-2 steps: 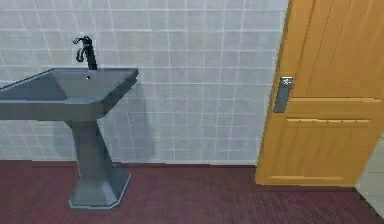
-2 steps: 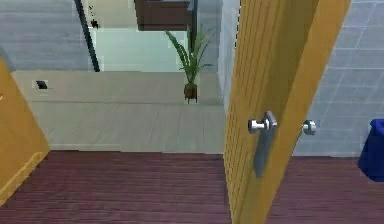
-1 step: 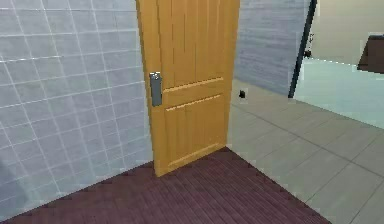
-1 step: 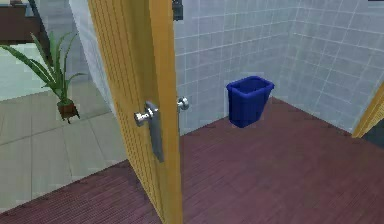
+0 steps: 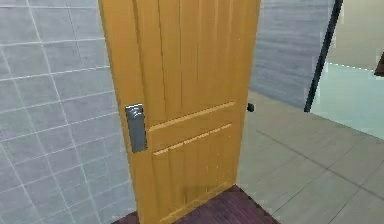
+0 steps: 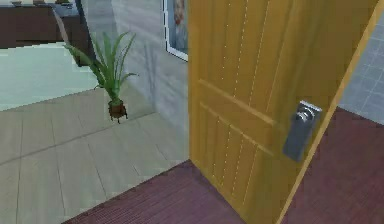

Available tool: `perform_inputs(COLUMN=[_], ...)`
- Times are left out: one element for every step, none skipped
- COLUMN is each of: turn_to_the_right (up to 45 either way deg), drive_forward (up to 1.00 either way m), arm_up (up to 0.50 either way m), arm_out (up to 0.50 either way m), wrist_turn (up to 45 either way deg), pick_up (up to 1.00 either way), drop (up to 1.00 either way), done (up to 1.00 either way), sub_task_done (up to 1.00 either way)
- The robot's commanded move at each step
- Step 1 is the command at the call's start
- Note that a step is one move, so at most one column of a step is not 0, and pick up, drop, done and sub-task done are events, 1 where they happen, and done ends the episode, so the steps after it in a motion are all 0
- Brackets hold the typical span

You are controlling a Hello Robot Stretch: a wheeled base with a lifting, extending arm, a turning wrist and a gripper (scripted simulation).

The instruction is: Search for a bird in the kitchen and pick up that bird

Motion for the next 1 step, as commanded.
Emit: perform_inputs(turn_to_the_right=[42.0], drive_forward=[0.00], arm_up=[0.00], arm_out=[0.00], wrist_turn=[0.0], pick_up=[0.00], drop=[0.00], done=[0.00], sub_task_done=[0.00])
